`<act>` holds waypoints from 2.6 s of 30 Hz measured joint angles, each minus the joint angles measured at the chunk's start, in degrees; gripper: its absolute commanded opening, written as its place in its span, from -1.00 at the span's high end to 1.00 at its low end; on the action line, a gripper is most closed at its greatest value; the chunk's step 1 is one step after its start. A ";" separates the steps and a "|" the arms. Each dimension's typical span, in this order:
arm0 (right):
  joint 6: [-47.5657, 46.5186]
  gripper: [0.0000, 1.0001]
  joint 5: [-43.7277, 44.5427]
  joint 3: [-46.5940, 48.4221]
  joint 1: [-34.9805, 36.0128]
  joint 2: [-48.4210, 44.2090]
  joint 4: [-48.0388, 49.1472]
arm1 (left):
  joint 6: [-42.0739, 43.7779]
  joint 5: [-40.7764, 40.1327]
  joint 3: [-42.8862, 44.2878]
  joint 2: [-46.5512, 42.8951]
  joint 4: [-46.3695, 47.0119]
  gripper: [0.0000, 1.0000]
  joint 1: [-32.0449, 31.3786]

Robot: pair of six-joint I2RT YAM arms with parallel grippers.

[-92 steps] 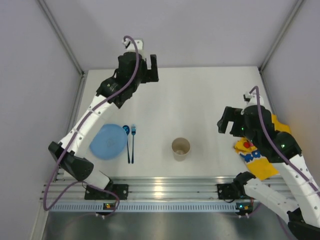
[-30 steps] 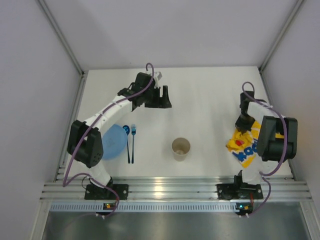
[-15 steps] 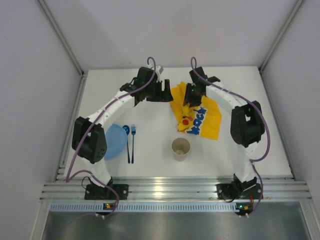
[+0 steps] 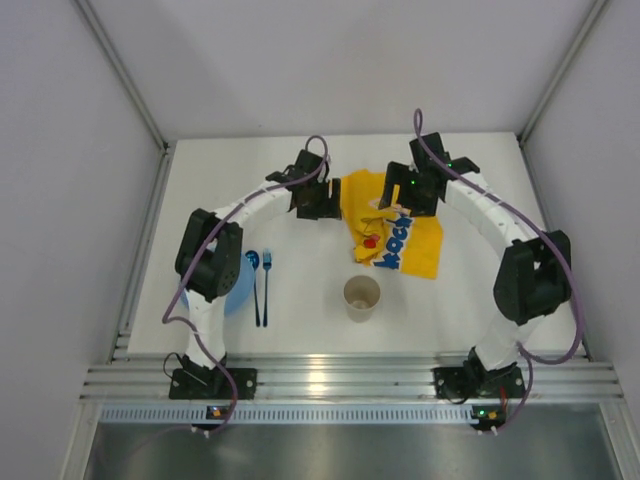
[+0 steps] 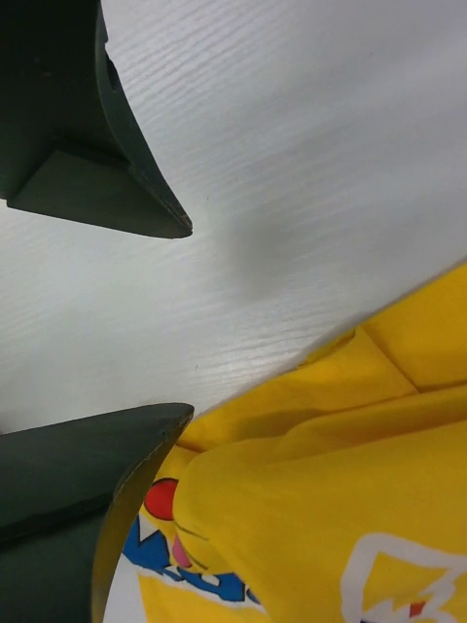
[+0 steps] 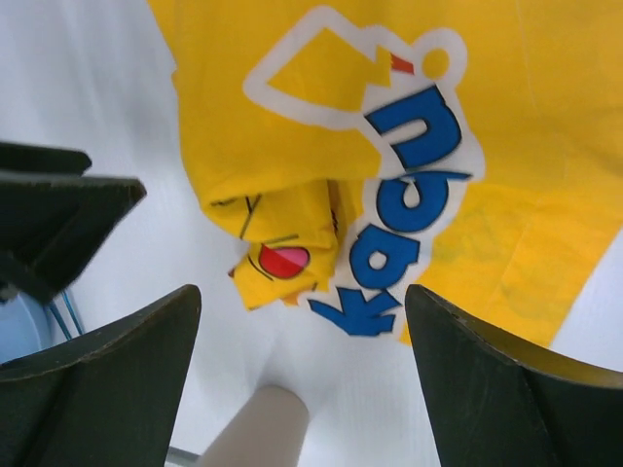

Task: Set the dinner table for one person

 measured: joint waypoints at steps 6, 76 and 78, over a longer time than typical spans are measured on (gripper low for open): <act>-1.51 -0.71 -0.15 -10.10 -2.05 -7.17 -0.48 | -3.30 1.33 1.90 7.28 0.83 -0.44 -0.13; -2.95 1.00 4.13 -30.77 -32.30 -5.27 2.40 | 6.23 -6.14 13.33 9.40 -9.79 0.80 11.96; -2.25 1.00 2.08 -30.77 -33.03 -5.55 2.12 | 6.51 -4.92 13.33 8.52 -10.95 0.35 14.12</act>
